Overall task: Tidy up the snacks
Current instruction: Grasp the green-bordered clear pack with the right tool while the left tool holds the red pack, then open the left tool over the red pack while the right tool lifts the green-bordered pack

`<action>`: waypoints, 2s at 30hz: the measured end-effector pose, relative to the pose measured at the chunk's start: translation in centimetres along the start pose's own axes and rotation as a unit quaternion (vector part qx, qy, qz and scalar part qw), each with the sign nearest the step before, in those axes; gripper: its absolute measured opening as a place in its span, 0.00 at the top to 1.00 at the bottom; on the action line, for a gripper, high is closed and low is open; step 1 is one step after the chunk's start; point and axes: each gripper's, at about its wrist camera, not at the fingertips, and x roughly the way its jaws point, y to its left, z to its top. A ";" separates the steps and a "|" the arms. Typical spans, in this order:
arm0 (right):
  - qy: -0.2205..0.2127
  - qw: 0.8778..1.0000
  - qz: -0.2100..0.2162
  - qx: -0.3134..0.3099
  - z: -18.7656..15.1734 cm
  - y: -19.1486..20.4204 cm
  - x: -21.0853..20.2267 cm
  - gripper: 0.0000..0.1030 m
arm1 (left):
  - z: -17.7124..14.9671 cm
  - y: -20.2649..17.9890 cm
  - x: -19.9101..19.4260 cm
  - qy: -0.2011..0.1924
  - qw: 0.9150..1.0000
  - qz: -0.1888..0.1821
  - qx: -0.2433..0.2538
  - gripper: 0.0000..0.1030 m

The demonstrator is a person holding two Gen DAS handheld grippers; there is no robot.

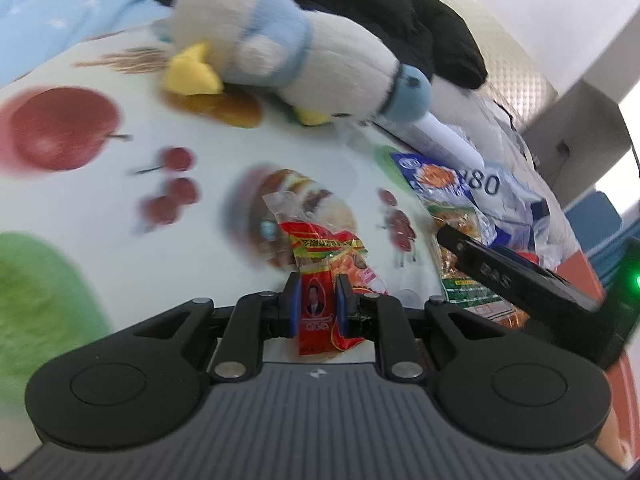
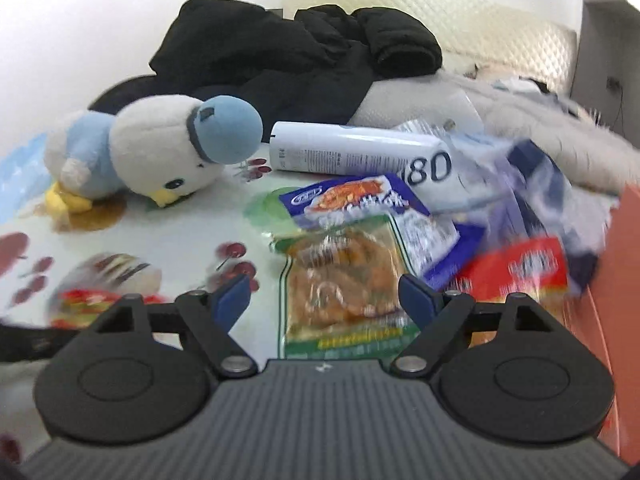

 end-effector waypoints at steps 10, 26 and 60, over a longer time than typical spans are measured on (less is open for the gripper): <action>0.016 0.991 -0.082 -0.107 0.1 3.8 3.7 0.54 | -0.9 1.9 -3.1 -0.005 1.000 -0.003 -0.018 0.81; 0.039 0.994 -0.074 -0.064 -1.0 3.3 -2.6 0.81 | -3.5 0.1 -5.7 0.007 1.000 -0.022 0.006 0.81; 0.079 0.993 0.050 0.071 -10.5 0.2 -21.7 0.14 | -9.6 -4.1 -11.2 0.129 0.984 0.000 0.125 0.10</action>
